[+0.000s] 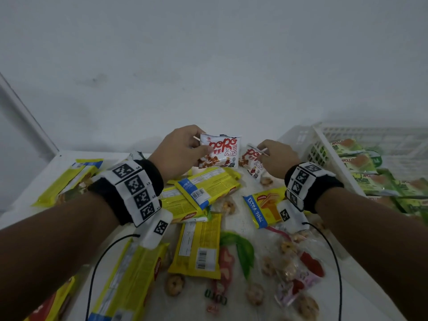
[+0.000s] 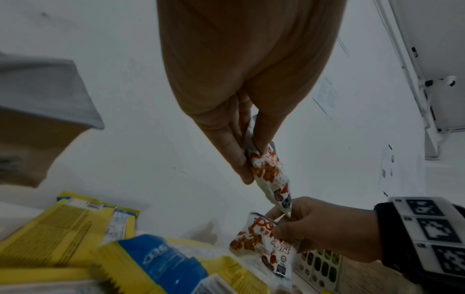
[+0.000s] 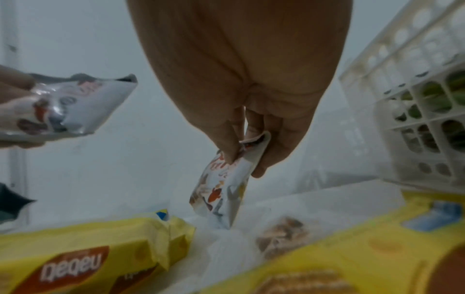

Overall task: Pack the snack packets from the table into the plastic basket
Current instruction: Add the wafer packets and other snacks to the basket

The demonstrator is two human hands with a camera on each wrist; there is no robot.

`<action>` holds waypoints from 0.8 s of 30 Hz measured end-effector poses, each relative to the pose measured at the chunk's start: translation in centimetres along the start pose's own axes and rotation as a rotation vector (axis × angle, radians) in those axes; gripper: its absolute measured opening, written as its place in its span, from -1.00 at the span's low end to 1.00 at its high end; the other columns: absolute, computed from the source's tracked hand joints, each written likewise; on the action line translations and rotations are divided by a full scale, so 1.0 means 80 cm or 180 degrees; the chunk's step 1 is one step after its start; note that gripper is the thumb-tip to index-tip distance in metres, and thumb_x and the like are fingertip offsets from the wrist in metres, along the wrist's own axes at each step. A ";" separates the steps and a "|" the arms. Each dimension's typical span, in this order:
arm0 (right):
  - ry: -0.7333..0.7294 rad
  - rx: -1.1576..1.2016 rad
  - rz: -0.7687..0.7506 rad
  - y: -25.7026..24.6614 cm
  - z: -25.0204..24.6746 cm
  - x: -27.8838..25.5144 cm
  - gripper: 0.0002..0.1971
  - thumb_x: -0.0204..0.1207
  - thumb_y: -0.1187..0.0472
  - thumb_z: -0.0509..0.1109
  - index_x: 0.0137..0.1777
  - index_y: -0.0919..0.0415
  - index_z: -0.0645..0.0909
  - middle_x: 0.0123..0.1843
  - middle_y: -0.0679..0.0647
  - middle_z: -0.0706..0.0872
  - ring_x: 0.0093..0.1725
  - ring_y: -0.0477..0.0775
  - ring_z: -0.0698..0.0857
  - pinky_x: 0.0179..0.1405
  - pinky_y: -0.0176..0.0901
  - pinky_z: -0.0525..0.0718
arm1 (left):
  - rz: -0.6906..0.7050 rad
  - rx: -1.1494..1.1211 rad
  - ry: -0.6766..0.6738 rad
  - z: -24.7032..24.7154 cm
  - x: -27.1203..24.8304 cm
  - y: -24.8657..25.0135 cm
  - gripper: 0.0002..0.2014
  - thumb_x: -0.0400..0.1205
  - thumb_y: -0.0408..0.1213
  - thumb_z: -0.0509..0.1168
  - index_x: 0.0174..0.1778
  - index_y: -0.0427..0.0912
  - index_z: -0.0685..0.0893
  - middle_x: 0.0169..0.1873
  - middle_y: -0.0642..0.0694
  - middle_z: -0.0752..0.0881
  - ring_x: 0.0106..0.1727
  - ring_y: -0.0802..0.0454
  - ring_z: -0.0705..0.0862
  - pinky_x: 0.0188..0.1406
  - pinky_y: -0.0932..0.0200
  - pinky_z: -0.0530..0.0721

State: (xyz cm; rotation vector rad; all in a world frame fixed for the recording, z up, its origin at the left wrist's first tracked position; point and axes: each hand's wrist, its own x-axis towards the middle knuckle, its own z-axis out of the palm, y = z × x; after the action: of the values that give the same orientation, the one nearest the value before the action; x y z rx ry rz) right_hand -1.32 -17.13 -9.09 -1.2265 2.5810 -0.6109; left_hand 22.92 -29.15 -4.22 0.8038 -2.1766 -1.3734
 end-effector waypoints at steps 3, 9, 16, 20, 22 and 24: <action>0.0274 0.0244 -0.0095 -0.007 -0.020 -0.015 -0.82 0.72 0.14 0.34 0.27 0.08 0.63 0.23 0.11 0.78 0.12 0.13 0.70 0.07 -0.08 0.62 | 0.0051 -0.0057 0.0004 -0.001 -0.002 0.009 -0.85 0.69 -0.32 0.44 0.12 -0.24 0.67 -0.11 -0.21 0.87 -0.11 -0.15 0.87 -0.02 -0.21 0.86; 0.0794 0.0343 -0.0143 -0.013 -0.077 -0.059 -0.81 0.73 0.18 0.33 0.27 0.09 0.67 0.11 0.03 0.76 -0.02 0.01 0.64 -0.30 -0.26 0.48 | 0.0219 -0.0420 -0.0070 0.006 -0.005 0.041 -0.82 0.69 -0.41 0.42 0.15 -0.39 0.65 -0.12 -0.34 0.85 -0.12 -0.22 0.86 -0.19 0.05 0.85; 0.1351 0.0420 0.0074 0.019 -0.149 -0.131 -0.88 0.70 0.14 0.37 0.18 0.09 0.64 0.00 0.00 0.75 -0.07 0.03 0.71 -0.31 -0.34 0.48 | 0.0492 -0.0699 -0.0438 0.052 -0.008 0.094 -0.80 0.68 -0.43 0.42 0.16 -0.43 0.64 -0.12 -0.36 0.85 -0.19 -0.09 0.86 -0.20 0.09 0.84; 0.1486 0.0504 0.0237 0.053 -0.185 -0.156 -0.91 0.70 0.17 0.35 0.14 0.11 0.62 -0.01 0.01 0.77 -0.11 -0.03 0.74 -0.34 -0.28 0.59 | 0.0564 -0.0662 -0.0585 0.093 -0.006 0.121 -0.81 0.68 -0.41 0.43 0.15 -0.40 0.65 -0.15 -0.31 0.86 -0.17 -0.11 0.86 -0.18 0.05 0.84; 0.1495 0.0552 0.0319 0.077 -0.200 -0.161 -0.92 0.70 0.18 0.35 0.13 0.13 0.61 0.01 0.03 0.76 -0.13 -0.05 0.72 -0.37 -0.23 0.61 | 0.0583 -0.0619 -0.0620 0.116 -0.002 0.136 -0.81 0.68 -0.40 0.43 0.15 -0.39 0.66 -0.14 -0.31 0.86 -0.18 -0.09 0.86 -0.17 0.05 0.85; 0.1486 0.0569 0.0368 0.106 -0.214 -0.160 -0.94 0.70 0.19 0.36 0.11 0.13 0.59 0.02 0.05 0.76 -0.11 -0.04 0.72 -0.36 -0.23 0.59 | 0.0605 -0.0570 -0.0612 0.140 0.004 0.151 -0.81 0.68 -0.41 0.43 0.15 -0.40 0.66 -0.13 -0.32 0.86 -0.17 -0.10 0.86 -0.15 0.02 0.86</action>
State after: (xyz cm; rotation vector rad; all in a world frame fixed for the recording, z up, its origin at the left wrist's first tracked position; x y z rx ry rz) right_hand -5.37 2.27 2.50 -0.9584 2.8525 -1.1948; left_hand 12.69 -17.97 2.21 0.4025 -2.1663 -1.5731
